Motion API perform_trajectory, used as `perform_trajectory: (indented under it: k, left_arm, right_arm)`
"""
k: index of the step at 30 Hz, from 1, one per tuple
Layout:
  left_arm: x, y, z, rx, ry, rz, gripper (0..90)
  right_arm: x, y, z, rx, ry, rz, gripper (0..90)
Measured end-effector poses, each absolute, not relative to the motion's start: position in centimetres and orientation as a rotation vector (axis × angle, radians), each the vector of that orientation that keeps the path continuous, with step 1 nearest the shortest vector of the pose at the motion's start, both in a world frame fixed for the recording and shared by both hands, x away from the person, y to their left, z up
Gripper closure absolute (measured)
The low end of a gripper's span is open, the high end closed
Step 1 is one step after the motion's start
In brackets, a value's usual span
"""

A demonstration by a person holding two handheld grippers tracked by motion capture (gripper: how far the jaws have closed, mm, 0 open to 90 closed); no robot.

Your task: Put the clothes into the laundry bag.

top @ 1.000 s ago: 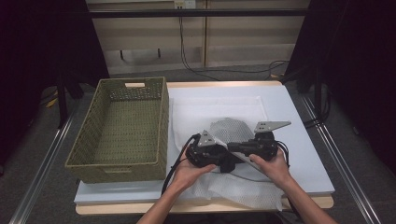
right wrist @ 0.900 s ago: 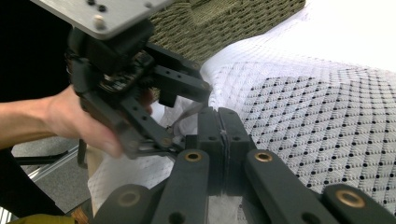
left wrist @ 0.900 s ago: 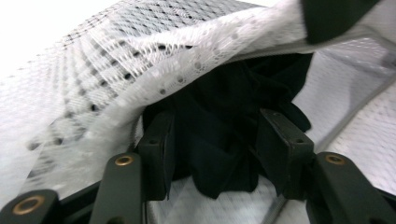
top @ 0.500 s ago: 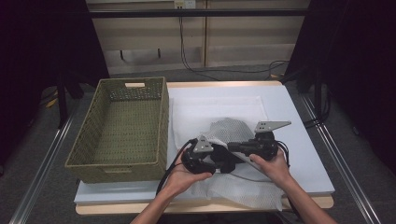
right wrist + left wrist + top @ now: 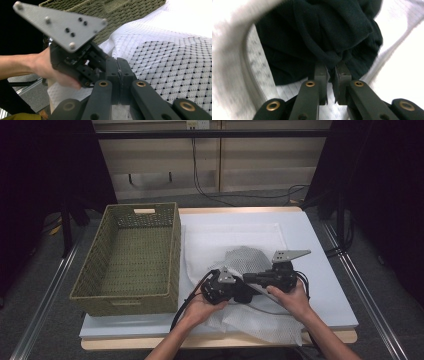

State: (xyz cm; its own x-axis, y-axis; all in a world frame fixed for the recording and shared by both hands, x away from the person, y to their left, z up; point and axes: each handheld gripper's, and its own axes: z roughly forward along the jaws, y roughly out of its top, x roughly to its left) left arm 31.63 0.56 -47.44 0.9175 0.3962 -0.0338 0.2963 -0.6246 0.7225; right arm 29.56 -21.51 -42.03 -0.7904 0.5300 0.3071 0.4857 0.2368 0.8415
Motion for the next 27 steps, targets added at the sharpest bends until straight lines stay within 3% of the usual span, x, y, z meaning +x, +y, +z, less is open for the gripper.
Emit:
perform_trajectory:
  k: [14,27]
  left_arm:
    - [32.9,-1.0,-46.9,2.205,0.599,0.220,84.2]
    - [31.2,2.0,-46.4,2.214,0.553,0.190,65.4]
  right_arm:
    - [29.1,-21.7,-41.7,0.985,2.453,1.672,89.4]
    - [29.4,-21.8,-42.6,1.010,2.478,1.639,89.3]
